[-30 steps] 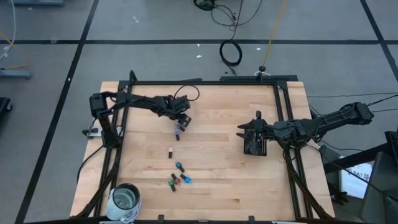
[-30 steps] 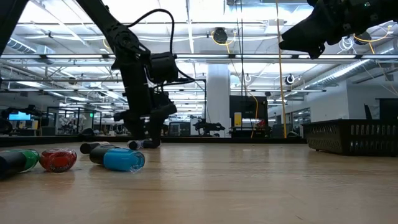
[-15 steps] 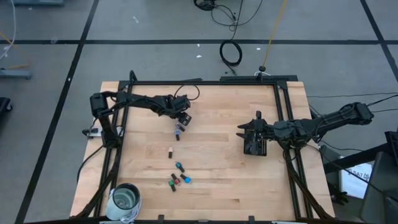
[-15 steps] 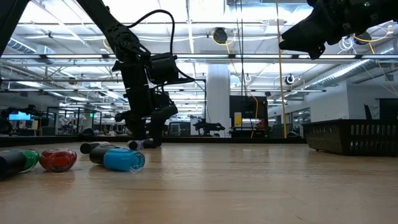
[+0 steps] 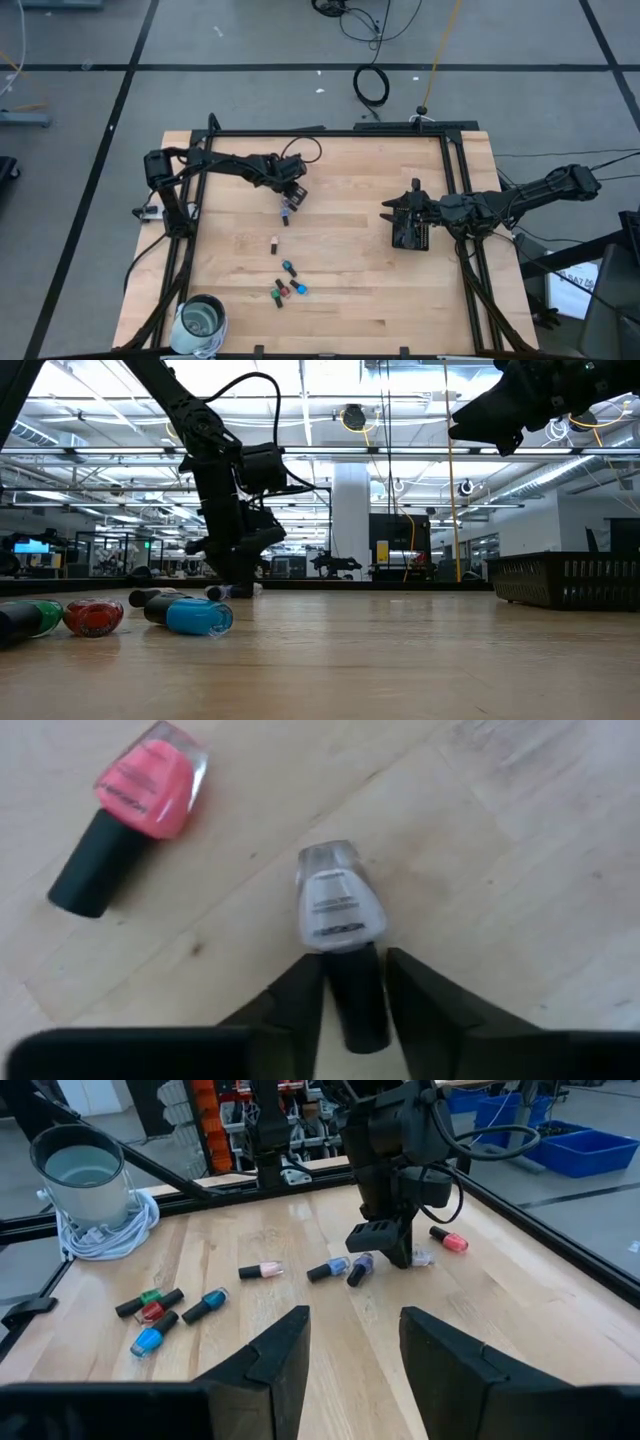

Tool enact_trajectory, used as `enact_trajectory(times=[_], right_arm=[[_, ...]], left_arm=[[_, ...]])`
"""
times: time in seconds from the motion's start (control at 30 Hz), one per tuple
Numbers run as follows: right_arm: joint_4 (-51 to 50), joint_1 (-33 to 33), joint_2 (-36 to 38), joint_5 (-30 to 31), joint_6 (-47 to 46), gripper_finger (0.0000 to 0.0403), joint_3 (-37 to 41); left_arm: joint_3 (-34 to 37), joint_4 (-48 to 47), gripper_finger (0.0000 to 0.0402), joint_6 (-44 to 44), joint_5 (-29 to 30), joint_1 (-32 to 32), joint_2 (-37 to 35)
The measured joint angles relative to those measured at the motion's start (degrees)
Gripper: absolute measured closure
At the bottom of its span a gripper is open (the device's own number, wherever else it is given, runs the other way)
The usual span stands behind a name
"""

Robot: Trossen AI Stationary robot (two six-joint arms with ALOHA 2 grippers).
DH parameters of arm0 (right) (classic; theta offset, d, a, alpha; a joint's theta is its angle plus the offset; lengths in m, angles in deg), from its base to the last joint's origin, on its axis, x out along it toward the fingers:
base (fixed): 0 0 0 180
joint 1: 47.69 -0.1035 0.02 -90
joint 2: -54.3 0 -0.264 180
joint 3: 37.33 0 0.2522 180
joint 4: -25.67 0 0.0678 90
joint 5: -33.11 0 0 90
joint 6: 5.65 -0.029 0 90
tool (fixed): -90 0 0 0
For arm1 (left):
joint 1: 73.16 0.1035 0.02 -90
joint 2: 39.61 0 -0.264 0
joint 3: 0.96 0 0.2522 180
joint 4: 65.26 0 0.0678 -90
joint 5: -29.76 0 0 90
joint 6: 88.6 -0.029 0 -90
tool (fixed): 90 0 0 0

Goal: Pick & Place Nail Polish
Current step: Put the white nail polish into the black basket

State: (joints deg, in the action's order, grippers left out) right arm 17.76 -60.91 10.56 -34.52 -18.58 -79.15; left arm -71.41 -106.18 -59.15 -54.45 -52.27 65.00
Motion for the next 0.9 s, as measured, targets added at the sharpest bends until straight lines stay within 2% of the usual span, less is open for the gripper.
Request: enact_trajectory(times=[0.13, 0.23, 0.5, 0.73, 0.9], right_arm=[[-0.02, 0.0, 0.01, 0.0, 0.09, 0.0259, 0.0], [-0.02, 0.0, 0.0, 0.01, 0.09, 0.0259, 0.0], [-0.02, 0.0, -0.05, 0.33, -0.87, 0.0259, 0.0], [-0.07, 0.0, -0.05, 0.42, 1.75, 0.0259, 0.0], [0.48, 0.35, -0.12, 2.61, 3.15, 0.0259, 0.73]], left_arm=[[0.0, 0.36, 0.0342, -1.33, -0.15, -0.05, 0.0], [0.02, 0.79, 0.0363, -2.68, -0.09, -0.05, 0.0], [0.11, 4.82, 0.0355, -10.17, 1.13, -0.88, 0.04], [0.44, 8.67, 0.0364, -16.14, 3.13, -2.76, -2.23], [0.22, 15.08, 0.0364, -21.36, 6.21, -4.62, -3.76]])
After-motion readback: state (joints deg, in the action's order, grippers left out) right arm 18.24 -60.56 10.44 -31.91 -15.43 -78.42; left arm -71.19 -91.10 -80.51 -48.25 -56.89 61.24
